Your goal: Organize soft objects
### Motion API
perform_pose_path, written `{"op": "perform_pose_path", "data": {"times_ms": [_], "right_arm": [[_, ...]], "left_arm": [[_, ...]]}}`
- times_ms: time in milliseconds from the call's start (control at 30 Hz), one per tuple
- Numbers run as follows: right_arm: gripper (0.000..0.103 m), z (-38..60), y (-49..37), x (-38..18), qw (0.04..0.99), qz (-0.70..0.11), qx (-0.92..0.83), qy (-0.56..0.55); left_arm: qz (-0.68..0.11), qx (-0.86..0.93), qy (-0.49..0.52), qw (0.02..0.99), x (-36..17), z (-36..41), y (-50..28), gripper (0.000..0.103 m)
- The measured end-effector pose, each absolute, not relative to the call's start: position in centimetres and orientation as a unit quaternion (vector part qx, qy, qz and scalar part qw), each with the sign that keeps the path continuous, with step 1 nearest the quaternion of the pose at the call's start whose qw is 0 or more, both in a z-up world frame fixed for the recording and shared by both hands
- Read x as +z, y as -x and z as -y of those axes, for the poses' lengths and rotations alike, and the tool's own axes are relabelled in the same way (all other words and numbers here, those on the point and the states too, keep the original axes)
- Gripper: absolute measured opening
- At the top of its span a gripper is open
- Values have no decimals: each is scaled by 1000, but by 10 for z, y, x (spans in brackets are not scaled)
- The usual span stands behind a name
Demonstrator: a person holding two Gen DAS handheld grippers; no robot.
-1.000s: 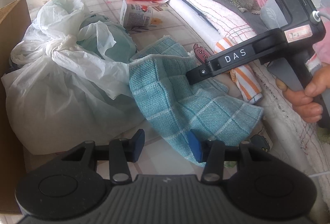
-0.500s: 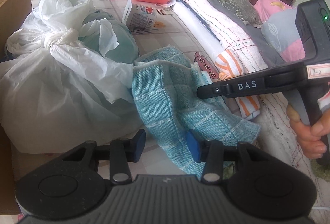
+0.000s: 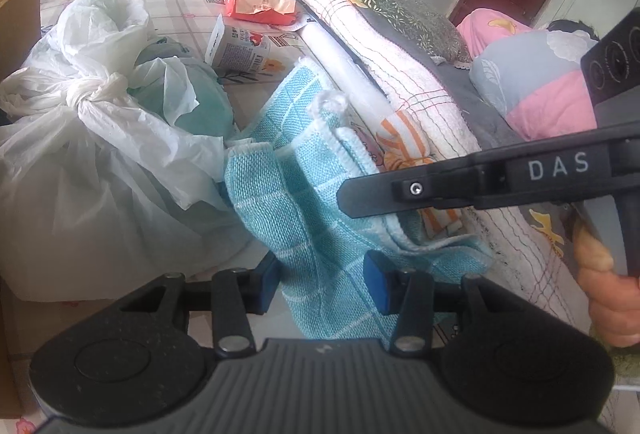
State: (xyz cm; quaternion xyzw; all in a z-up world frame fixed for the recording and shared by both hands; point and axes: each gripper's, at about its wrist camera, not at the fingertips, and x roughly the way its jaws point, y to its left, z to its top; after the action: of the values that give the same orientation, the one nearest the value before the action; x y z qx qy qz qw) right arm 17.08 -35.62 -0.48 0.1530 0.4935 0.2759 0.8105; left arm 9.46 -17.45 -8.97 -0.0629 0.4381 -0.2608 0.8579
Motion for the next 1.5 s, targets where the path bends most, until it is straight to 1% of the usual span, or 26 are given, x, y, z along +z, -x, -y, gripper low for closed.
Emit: {"op": "perform_pose_path", "data": {"times_ms": [133,267,333,400,433,467,500,567,700,867,933,1000,1100,1233,1500], "right_arm": [[11,359,-179,-16,776,-514,294,-217],[13,358,-189,-28,740,-540,302,-265],[15,359,-192,-35,720,-553,304,-289],[23,361,-196,-42,702,-562,304,-315],[25,361,-197,-44,695,-564,305,-325],[30,363,-199,-47,686,-566,306,-339],[36,365,-200,-48,681,-568,303,-348],[41,368,-203,-52,673,-572,299,-362],[44,373,-206,-59,658,-580,294,-381],[46,376,-205,-64,648,-580,291,-400],[47,377,-205,-64,648,-576,289,-405],[48,378,-203,-60,655,-570,290,-403],[49,383,-201,-50,674,-556,289,-392],[50,392,-203,-43,701,-542,268,-379],[50,378,-209,-64,716,-567,239,-330]], "left_arm": [[-437,-278,76,852,-87,168,-92,53],[-449,-298,125,833,-87,157,-95,63],[-455,-304,153,823,-88,152,-98,64],[-461,-304,167,817,-89,148,-101,64],[-462,-304,172,815,-90,146,-102,64],[-462,-305,175,814,-90,145,-102,64],[-462,-306,177,813,-90,145,-102,65],[-457,-311,183,812,-87,142,-102,68],[-446,-319,200,812,-81,133,-100,72],[-452,-293,204,818,-84,129,-104,71],[-465,-281,203,815,-90,131,-107,67],[-476,-273,201,812,-96,133,-110,59],[-485,-269,204,807,-102,135,-114,53],[-488,-269,212,803,-105,135,-118,53],[-501,-262,236,791,-115,130,-123,53]]}}
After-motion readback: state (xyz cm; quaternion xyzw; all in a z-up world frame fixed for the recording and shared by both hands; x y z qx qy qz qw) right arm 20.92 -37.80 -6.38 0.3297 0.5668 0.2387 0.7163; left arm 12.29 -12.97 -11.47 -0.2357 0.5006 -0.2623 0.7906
